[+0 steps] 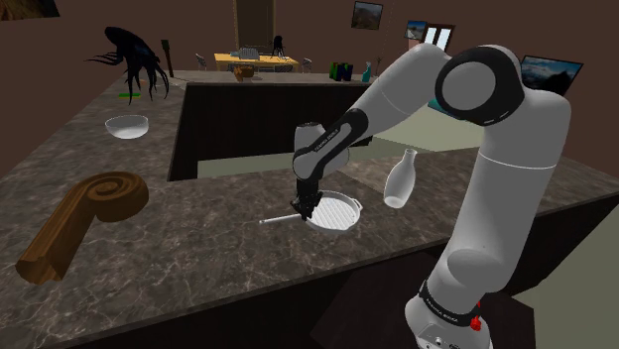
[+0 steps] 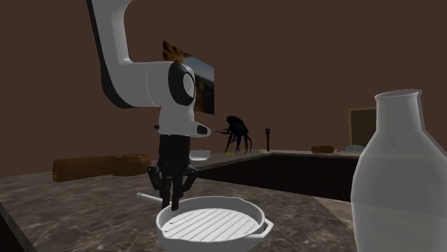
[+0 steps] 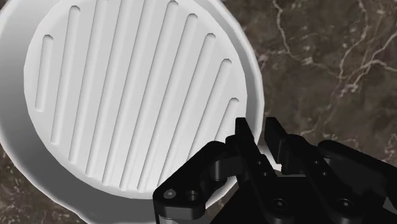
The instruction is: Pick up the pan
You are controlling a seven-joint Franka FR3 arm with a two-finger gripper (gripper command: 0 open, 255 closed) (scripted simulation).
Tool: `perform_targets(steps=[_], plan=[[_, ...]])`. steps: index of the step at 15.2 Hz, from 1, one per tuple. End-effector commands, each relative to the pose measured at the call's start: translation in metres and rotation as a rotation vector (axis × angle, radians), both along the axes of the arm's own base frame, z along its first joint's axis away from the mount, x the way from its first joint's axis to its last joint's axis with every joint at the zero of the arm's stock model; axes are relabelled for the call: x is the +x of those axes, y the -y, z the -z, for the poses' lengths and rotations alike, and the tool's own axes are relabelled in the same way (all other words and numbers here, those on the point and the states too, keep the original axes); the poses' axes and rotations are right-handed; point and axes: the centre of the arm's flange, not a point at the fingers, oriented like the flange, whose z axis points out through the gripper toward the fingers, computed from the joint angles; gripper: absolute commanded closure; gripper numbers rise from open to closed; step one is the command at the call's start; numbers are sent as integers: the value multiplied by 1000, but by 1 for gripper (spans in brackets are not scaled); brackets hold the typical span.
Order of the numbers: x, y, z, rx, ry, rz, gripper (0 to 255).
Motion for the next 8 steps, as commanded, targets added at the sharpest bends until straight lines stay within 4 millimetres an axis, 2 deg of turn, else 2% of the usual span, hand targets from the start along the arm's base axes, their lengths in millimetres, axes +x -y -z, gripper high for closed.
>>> perform_targets(steps=[1,6,8], plan=[[0,0,0,0,0,-1,255],[0,0,0,0,0,-1,255],[0,0,-10,0,0,-1,255]])
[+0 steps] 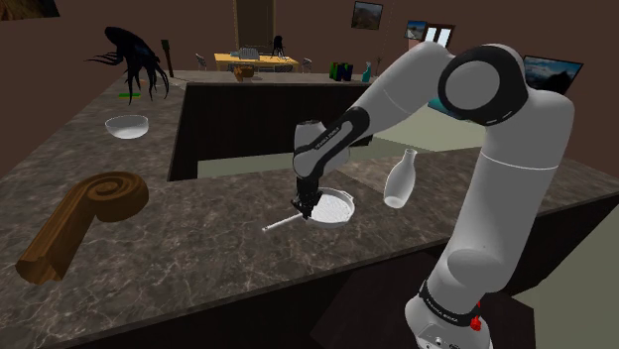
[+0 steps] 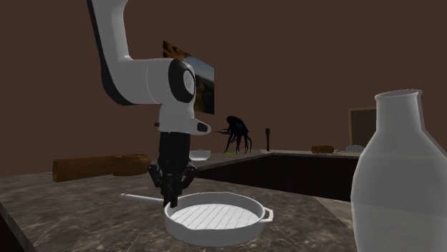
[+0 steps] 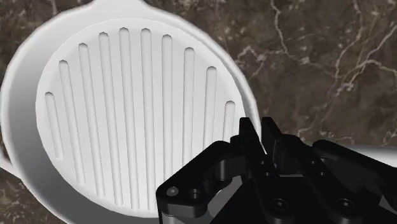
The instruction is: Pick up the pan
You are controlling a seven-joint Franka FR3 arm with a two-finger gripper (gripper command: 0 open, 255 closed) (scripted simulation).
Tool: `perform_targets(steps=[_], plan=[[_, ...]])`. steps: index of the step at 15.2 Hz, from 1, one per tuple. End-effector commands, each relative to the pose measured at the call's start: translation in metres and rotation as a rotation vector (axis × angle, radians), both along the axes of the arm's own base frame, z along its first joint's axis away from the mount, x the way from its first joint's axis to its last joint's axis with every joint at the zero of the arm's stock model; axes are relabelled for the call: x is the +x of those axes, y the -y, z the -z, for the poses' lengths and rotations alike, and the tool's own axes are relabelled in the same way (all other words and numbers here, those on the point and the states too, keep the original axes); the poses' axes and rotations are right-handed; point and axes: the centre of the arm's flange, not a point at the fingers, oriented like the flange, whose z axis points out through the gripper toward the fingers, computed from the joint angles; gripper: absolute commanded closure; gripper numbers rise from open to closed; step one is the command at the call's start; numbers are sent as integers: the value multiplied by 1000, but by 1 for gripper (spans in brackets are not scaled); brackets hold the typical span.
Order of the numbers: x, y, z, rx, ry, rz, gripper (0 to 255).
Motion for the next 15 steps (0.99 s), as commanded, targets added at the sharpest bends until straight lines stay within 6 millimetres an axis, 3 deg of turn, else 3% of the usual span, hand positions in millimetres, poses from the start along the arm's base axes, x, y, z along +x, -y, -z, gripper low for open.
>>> perform_targets(steps=[1,13,15], plan=[[-1,0,-9,0,1,-1,255],[0,0,-72,0,1,-1,255],[0,0,-73,0,1,-1,255]])
